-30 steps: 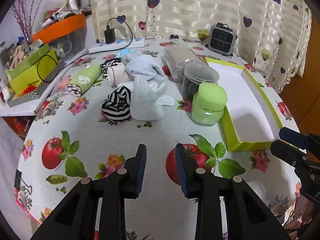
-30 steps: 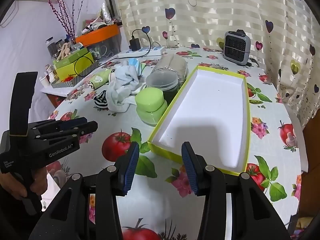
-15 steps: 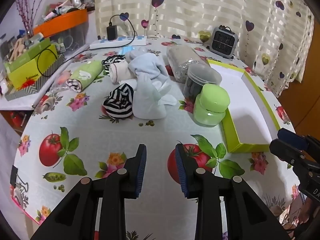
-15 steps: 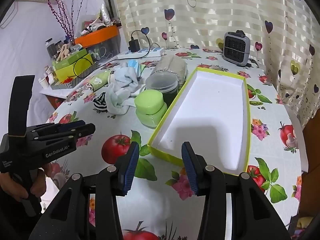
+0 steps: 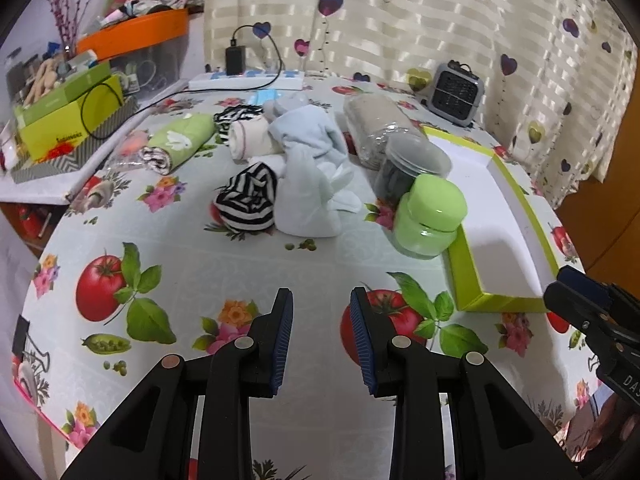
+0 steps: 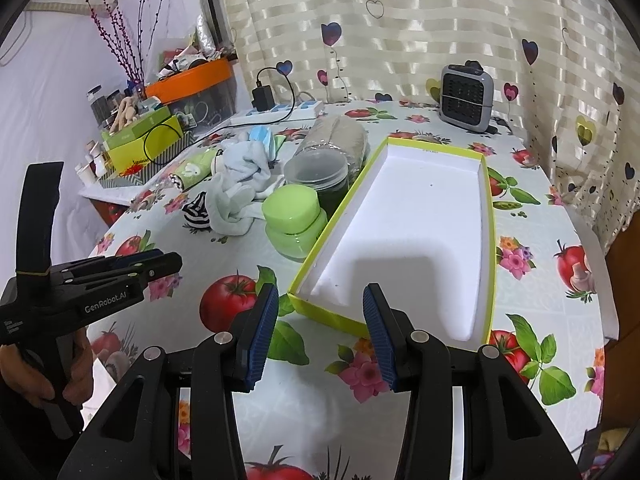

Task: Organize soft objects
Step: 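Move both tools toward the pile of soft items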

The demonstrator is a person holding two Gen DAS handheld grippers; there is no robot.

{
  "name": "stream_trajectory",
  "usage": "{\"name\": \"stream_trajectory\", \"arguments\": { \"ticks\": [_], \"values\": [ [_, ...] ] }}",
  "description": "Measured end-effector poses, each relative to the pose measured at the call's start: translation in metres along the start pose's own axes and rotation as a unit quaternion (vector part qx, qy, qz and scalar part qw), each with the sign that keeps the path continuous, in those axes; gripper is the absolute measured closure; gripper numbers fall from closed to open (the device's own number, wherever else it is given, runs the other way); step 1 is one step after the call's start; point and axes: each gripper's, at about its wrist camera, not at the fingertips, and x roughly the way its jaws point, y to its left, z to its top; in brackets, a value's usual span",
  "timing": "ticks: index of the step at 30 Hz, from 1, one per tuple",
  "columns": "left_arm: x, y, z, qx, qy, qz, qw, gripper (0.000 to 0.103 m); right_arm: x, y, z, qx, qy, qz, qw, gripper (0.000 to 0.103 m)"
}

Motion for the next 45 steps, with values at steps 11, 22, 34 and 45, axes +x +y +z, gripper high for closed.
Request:
{"name": "stream_trajectory", "arguments": {
  "ticks": [11, 22, 34, 45],
  "values": [
    [0.001, -0.001, -0.001, 0.01, 0.0, 0.0, 0.9999, 0.074, 0.005, 0.001, 0.0, 0.0, 0.004, 0.006, 1.0, 0.058],
    [0.004, 0.007, -0.001, 0.002, 0.008, -0.002, 1.0, 0.074, 0.007, 0.007, 0.0, -0.009, 0.009, 0.016, 1.0, 0.058],
    [0.009, 0.031, 0.0, -0.032, 0.012, 0.01, 0.9994, 0.075, 0.016, 0.025, 0.004, -0.032, 0.013, 0.032, 0.999, 0.058],
    [0.011, 0.041, 0.003, -0.044, 0.012, 0.028, 0.9985, 0.074, 0.026, 0.049, 0.01, -0.055, 0.009, 0.056, 0.997, 0.058]
  ]
}}
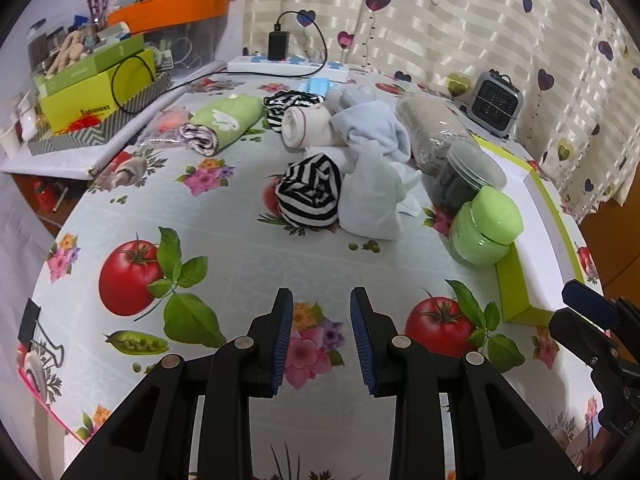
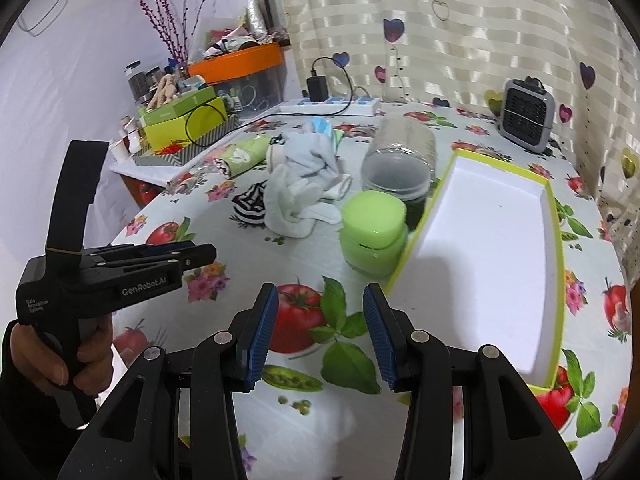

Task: Organize soft objects
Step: 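Move both tools toward the pile of soft items, then grasp the striped sock with the left tool while the right tool grasps the white glove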

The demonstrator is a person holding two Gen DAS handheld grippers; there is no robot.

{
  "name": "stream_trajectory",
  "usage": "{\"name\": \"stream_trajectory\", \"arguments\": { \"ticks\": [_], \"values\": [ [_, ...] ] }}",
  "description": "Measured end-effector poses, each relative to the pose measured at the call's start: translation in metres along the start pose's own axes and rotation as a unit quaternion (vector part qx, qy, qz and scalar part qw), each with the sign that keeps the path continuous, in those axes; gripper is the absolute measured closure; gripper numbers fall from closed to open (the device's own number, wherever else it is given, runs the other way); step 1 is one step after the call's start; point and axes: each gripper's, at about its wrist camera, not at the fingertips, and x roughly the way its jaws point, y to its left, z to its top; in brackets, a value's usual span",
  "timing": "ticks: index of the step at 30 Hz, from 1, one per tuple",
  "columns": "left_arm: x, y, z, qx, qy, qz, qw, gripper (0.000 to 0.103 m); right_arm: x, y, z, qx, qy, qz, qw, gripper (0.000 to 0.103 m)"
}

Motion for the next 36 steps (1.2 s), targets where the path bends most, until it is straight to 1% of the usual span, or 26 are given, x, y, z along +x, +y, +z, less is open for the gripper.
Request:
{"name": "stream_trajectory", "arguments": {
  "ticks": [10, 17, 27, 32, 36],
  "values": [
    [0.002, 0.015, 0.003, -0.016, -0.005, 0.006, 0.9998, 0.074, 0.017, 0.024, 0.012, -0.023, -0.001, 0.02, 1.0, 0.055],
    [0.002, 0.028, 0.005, -0.027, -0.007, 0.014, 0.9995, 0.074, 0.041, 0.041, 0.027, -0.042, 0.005, 0.029, 0.999, 0.055],
    [0.001, 0.048, 0.013, -0.037, -0.017, 0.008, 0.9991, 0.074, 0.082, 0.05, 0.047, -0.031, 0.025, 0.011, 0.999, 0.055],
    [0.001, 0.056, 0.018, -0.042, -0.022, 0.015, 0.9988, 0.074, 0.106, 0.052, 0.056, -0.026, 0.038, 0.0, 0.999, 0.055],
    [0.003, 0.065, 0.021, -0.048, -0.022, 0.017, 0.9984, 0.074, 0.121, 0.055, 0.063, -0.03, 0.043, -0.017, 0.998, 0.055]
  ]
}}
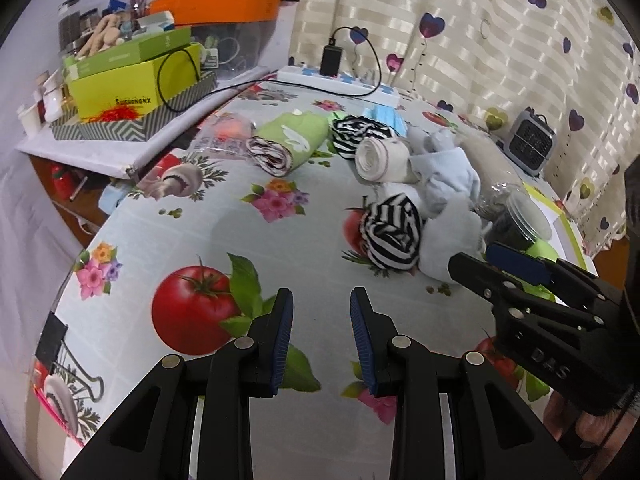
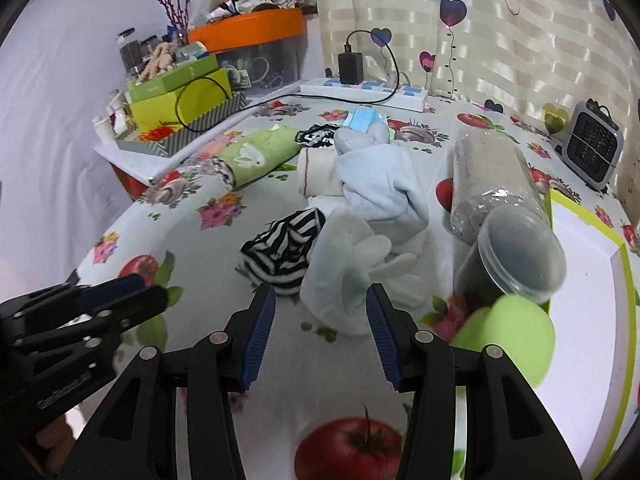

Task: Organize soft objects
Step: 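Grasp the striped sock with the left tool while the right tool grasps the white glove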

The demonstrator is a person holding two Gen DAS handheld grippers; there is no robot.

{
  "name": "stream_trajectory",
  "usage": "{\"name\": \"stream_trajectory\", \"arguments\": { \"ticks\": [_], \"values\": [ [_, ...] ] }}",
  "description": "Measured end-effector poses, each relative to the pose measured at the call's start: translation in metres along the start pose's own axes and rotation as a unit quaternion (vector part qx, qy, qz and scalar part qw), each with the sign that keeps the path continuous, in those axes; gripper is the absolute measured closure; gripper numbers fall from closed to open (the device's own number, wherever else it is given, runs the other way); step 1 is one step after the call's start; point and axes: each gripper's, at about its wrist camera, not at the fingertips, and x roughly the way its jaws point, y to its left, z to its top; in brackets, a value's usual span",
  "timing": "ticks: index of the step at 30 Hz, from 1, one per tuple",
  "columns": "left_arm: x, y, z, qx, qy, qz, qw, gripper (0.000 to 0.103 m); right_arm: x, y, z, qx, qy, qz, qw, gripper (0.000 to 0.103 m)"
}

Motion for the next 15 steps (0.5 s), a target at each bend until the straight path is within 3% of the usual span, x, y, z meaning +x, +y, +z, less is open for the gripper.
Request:
{"name": "stream_trajectory", "arguments": {
  "ticks": [11, 13, 15],
  "values": [
    [0.013, 0.001, 0.014, 0.009, 0.002, -0.01, 0.9999, 0.074, 0.031, 0.0, 0.008, -0.006, 0.02, -0.037, 0.999, 0.055],
    [0.017, 0.0, 0.017, 0.009, 0.005, -0.013, 0.9999, 0.074, 0.031, -0.002, 0.008, -0.005, 0.017, -0.033, 0.999, 0.072],
    [0.02, -0.002, 0.019, 0.011, 0.006, -0.014, 0.9998, 0.074, 0.028, -0.004, 0.007, -0.003, 0.013, -0.023, 1.0, 0.076]
  ]
}}
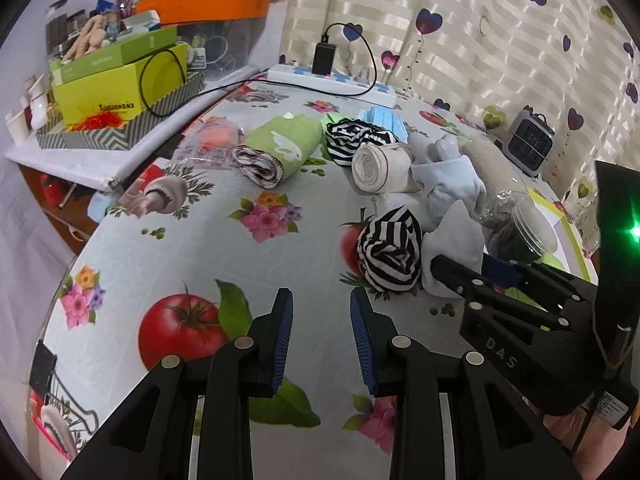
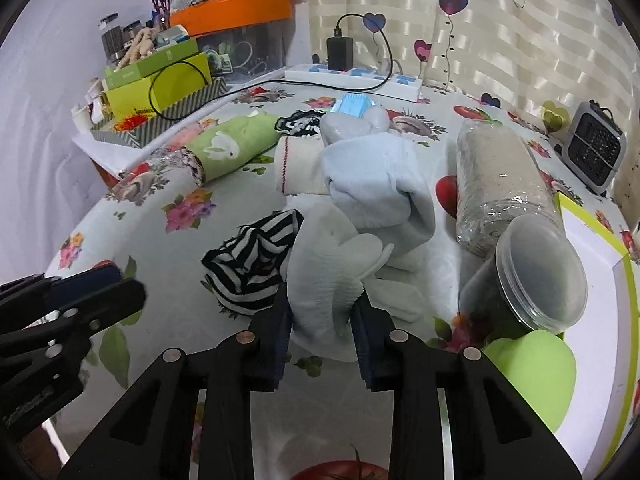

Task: Organize soft objects
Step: 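Grasp the striped sock with the left tool while the right tool grasps the white glove, then carry sock and glove into the white box and open both tools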

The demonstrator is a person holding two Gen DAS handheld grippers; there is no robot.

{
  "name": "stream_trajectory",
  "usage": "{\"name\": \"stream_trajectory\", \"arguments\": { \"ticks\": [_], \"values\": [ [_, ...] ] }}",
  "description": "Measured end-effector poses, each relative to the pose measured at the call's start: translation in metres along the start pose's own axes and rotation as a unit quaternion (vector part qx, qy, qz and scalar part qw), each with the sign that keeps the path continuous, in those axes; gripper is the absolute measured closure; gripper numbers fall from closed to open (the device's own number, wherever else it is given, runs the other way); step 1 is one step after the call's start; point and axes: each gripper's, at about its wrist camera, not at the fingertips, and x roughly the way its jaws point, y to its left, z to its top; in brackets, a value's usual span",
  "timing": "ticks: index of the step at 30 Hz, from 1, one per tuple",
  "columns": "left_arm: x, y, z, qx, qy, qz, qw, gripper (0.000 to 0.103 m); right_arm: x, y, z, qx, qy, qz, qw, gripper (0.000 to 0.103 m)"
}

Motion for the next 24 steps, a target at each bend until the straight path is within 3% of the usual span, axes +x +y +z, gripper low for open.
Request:
{"name": "stream_trajectory", "arguments": {
  "ticks": [10, 14, 24],
  "values": [
    [0.011, -0.016, 0.014, 0.007, 0.0, -0.023, 0.9997, 0.074, -0.048, -0.006, 0.001, 0.0, -0.055, 0.012, 0.998, 0.077],
    [0.022, -0.027, 0.021, 0.011, 0.007, -0.043, 0.999, 0.073, -0.062, -0.009, -0.001, 0.001, -0.065, 0.015, 0.998, 0.077],
    [0.053, -0.037, 0.03, 0.016, 0.028, -0.052, 0.9981, 0.07, -0.069, -0.023, -0.003, 0.014, -0.069, 0.019, 0.997, 0.077]
  ]
}}
